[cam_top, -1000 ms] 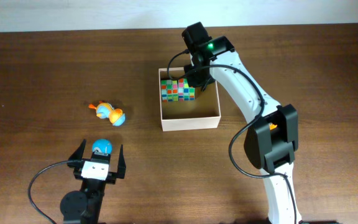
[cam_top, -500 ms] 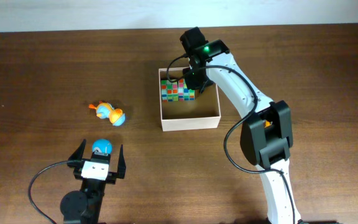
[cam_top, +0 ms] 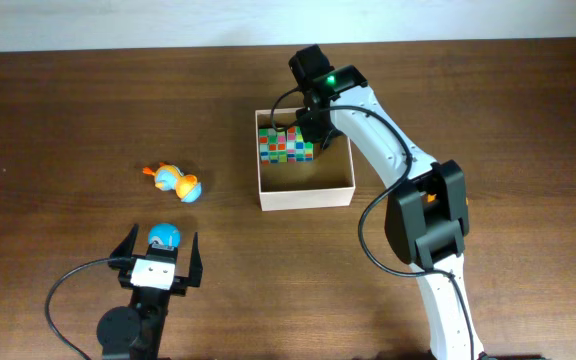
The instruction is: Pack container
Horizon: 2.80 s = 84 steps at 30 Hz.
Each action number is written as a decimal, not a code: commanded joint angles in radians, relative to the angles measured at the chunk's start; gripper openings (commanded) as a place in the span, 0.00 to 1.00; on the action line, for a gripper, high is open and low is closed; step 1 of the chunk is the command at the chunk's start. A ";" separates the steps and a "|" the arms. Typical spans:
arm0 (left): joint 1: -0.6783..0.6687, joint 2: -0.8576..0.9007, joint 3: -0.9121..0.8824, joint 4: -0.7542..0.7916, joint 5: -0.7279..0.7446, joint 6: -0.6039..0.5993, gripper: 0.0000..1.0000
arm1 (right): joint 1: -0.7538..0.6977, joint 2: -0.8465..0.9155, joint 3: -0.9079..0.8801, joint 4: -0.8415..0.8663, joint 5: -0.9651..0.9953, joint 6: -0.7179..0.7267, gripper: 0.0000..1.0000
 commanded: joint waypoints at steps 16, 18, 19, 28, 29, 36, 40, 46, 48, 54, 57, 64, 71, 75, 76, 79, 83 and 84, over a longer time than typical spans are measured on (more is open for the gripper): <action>0.006 -0.009 -0.007 0.002 -0.007 0.011 0.99 | 0.005 0.047 -0.007 0.037 0.016 -0.023 0.19; 0.006 -0.009 -0.007 0.002 -0.007 0.011 0.99 | 0.005 0.047 -0.007 0.040 0.016 -0.031 0.19; 0.006 -0.009 -0.007 0.002 -0.007 0.011 0.99 | 0.005 0.047 -0.007 0.041 0.016 -0.039 0.19; 0.006 -0.009 -0.007 0.002 -0.007 0.011 0.99 | 0.005 0.047 -0.007 0.052 0.013 -0.077 0.19; 0.006 -0.009 -0.007 0.002 -0.007 0.011 0.99 | 0.005 0.047 -0.007 0.053 0.013 -0.078 0.18; 0.006 -0.009 -0.007 0.002 -0.007 0.011 0.99 | 0.005 0.047 -0.007 0.069 -0.002 -0.110 0.18; 0.006 -0.009 -0.007 0.002 -0.007 0.011 0.99 | 0.005 0.047 -0.007 0.074 -0.003 -0.110 0.18; 0.006 -0.009 -0.007 0.002 -0.007 0.011 0.99 | 0.005 0.047 -0.007 0.078 -0.010 -0.115 0.18; 0.006 -0.009 -0.007 0.002 -0.007 0.011 0.99 | 0.005 0.047 -0.007 0.075 -0.010 -0.115 0.18; 0.006 -0.009 -0.007 0.002 -0.007 0.011 0.99 | 0.005 0.039 0.003 0.013 -0.017 -0.098 0.20; 0.006 -0.009 -0.007 0.002 -0.007 0.011 0.99 | 0.005 0.027 0.026 -0.032 -0.017 -0.093 0.21; 0.006 -0.009 -0.007 0.002 -0.007 0.011 0.99 | 0.005 -0.010 0.165 -0.146 -0.017 -0.075 0.43; 0.006 -0.009 -0.007 0.003 -0.007 0.011 0.99 | -0.001 -0.010 0.432 -0.368 -0.016 -0.023 0.55; 0.006 -0.009 -0.007 0.002 -0.007 0.011 0.99 | -0.039 -0.010 0.609 -0.520 -0.010 0.070 0.63; 0.006 -0.009 -0.007 0.002 -0.007 0.011 0.99 | -0.053 -0.010 0.645 -0.558 -0.010 0.087 0.66; 0.006 -0.009 -0.007 0.002 -0.007 0.011 0.99 | -0.108 -0.010 0.709 -0.631 -0.030 0.105 0.81; 0.006 -0.009 -0.007 0.002 -0.007 0.011 0.99 | -0.185 -0.019 0.702 -0.631 -0.136 0.105 0.99; 0.006 -0.009 -0.007 0.002 -0.007 0.011 0.99 | -0.205 -0.019 0.698 -0.631 -0.143 0.105 0.99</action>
